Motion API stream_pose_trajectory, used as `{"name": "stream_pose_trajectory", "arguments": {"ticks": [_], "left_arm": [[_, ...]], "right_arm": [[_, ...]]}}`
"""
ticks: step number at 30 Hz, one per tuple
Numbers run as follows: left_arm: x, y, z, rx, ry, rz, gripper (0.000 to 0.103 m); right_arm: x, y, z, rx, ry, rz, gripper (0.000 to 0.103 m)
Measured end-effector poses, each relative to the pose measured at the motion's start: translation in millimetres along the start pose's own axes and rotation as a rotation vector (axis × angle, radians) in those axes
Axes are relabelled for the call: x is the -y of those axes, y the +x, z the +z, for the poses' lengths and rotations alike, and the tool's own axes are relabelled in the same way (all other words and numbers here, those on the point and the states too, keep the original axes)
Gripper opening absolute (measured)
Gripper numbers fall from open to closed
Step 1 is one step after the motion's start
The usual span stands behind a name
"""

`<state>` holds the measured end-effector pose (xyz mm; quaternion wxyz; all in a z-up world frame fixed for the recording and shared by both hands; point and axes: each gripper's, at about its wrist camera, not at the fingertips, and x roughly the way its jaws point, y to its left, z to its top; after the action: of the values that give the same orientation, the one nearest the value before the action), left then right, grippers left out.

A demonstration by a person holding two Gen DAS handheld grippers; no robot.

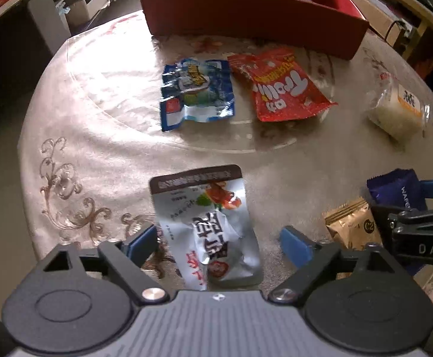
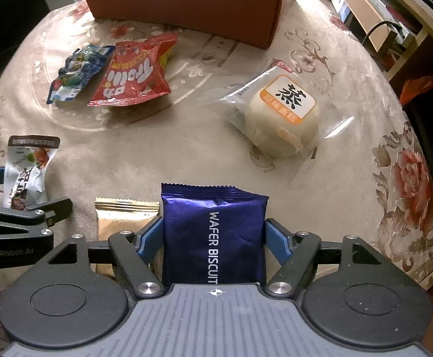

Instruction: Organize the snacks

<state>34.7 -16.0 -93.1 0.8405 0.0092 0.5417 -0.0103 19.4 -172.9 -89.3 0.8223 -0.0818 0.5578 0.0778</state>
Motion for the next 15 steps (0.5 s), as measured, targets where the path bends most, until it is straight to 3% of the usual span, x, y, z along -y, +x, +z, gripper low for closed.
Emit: {"name": "stream_pose_trajectory", "arguments": {"ticks": [3, 9, 15], "left_arm": [[-13, -6, 2, 0.006, -0.027, -0.011, 0.055], [-31, -11, 1, -0.018, -0.078, -0.051, 0.052], [-37, -25, 0, 0.029, -0.077, -0.059, 0.052]], "right_arm": [[-1, -1, 0, 0.01, -0.004, -0.001, 0.076], [-8, -8, -5, 0.021, -0.034, 0.007, 0.072], [-6, -29, -5, 0.084, 0.009, 0.005, 0.072]]}}
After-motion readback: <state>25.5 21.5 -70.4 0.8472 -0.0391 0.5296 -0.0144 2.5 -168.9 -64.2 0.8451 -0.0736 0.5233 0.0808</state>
